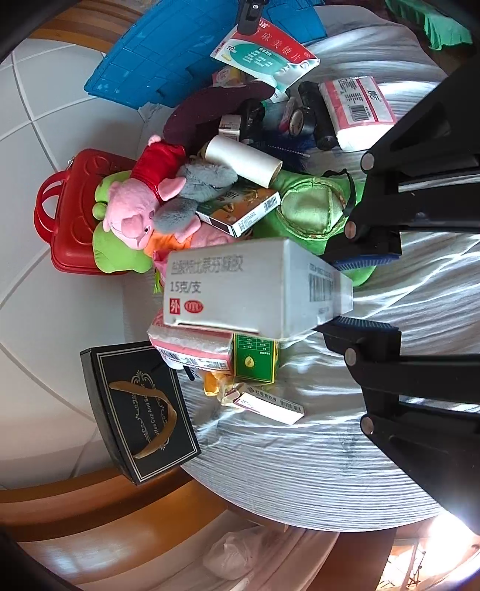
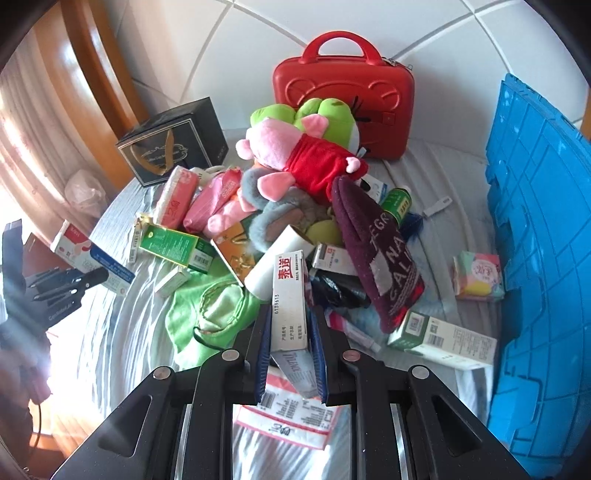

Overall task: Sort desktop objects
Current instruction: 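Lift and carry both medicine boxes with both tools over the blue crate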

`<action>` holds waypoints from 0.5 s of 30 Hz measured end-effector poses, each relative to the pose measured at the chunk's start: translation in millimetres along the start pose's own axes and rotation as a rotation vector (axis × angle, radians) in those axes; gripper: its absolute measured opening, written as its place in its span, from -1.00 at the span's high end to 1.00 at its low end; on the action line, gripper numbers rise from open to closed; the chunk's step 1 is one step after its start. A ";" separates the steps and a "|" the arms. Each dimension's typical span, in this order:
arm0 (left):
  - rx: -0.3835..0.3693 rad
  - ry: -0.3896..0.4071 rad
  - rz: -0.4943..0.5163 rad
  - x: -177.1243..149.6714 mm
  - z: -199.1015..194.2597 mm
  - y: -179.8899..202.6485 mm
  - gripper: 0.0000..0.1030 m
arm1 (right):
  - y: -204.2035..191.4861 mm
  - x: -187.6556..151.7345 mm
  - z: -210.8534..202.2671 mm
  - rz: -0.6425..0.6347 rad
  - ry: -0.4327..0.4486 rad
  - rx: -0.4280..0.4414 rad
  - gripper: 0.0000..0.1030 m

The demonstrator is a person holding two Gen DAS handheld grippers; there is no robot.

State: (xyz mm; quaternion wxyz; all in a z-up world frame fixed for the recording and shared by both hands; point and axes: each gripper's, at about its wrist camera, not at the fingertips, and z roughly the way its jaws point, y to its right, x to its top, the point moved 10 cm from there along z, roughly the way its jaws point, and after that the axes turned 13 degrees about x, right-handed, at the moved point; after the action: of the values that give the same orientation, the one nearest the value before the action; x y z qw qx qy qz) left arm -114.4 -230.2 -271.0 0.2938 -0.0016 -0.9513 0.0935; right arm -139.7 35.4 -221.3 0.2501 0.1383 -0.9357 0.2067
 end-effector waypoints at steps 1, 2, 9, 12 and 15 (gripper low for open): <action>0.001 0.002 0.000 0.6 -3.6 2.8 0.56 | -0.5 -0.6 -3.4 -0.003 0.001 0.003 0.61; 0.002 0.004 -0.001 1.0 -7.0 5.9 0.56 | -1.0 -1.2 -6.5 -0.006 0.000 0.007 0.61; 0.005 0.022 0.000 7.0 -33.1 32.5 0.56 | -3.0 -4.0 -29.0 -0.034 -0.002 0.032 0.61; 0.003 0.036 0.001 14.1 -46.8 45.5 0.56 | -4.8 -2.8 -41.2 -0.050 0.003 0.045 0.61; 0.001 0.056 0.002 24.2 -62.2 59.9 0.56 | -5.3 0.3 -57.2 -0.066 0.017 0.058 0.61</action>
State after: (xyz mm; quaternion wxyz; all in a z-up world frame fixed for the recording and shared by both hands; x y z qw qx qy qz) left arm -102.8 -158.9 -217.8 0.3200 -0.0052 -0.9427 0.0940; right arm -114.5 56.8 -174.3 0.2606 0.1744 -0.9221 0.2268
